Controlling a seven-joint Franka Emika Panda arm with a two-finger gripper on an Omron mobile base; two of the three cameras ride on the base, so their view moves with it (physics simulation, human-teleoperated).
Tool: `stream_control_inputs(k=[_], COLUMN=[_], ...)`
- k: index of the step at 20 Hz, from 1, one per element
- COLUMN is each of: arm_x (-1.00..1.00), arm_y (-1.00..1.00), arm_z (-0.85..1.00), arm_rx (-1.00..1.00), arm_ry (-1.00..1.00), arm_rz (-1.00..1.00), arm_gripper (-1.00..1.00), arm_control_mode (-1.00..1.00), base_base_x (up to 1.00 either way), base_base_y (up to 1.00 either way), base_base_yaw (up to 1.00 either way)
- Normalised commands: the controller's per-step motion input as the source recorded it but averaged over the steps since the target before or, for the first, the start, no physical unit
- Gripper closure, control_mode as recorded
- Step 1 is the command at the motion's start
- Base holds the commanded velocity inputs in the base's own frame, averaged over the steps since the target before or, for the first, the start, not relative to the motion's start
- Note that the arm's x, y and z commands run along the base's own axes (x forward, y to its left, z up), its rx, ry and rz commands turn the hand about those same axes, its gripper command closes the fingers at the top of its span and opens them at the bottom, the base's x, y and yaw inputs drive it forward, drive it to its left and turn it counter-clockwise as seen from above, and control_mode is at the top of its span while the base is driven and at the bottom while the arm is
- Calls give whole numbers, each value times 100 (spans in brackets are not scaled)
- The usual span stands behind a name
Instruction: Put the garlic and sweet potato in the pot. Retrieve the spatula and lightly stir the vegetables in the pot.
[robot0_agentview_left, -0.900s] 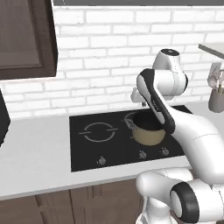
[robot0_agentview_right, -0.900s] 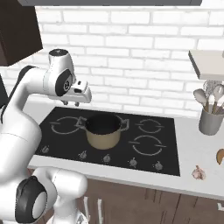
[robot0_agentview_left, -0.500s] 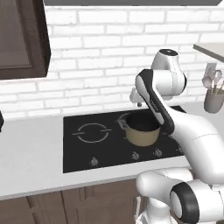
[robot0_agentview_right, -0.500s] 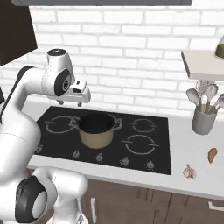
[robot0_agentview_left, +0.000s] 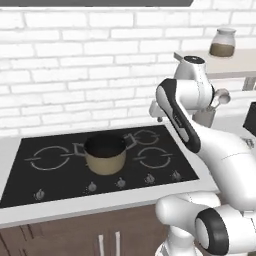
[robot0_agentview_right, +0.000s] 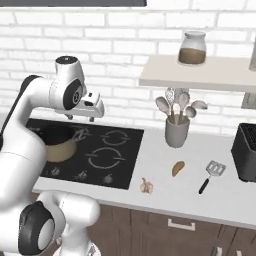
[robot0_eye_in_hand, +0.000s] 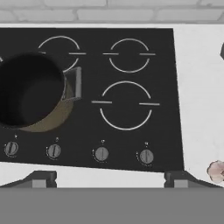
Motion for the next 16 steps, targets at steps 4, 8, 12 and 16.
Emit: stream_control_inputs(k=[4, 8, 12, 16], arm_x=[0, 0, 0, 3], arm_y=[0, 0, 0, -16], arm_z=[0, 0, 0, -4], arm_rx=[0, 0, 0, 0], arm_ry=[0, 0, 0, 0], arm_rz=[0, 0, 0, -3], arm_gripper=[-100, -100, -100, -100], arm_control_mode=[100, 100, 100, -100], base_base_x=[7, 42, 68, 0], base_base_y=[-75, -49, -5, 0], base_base_yaw=[0, 0, 0, 0])
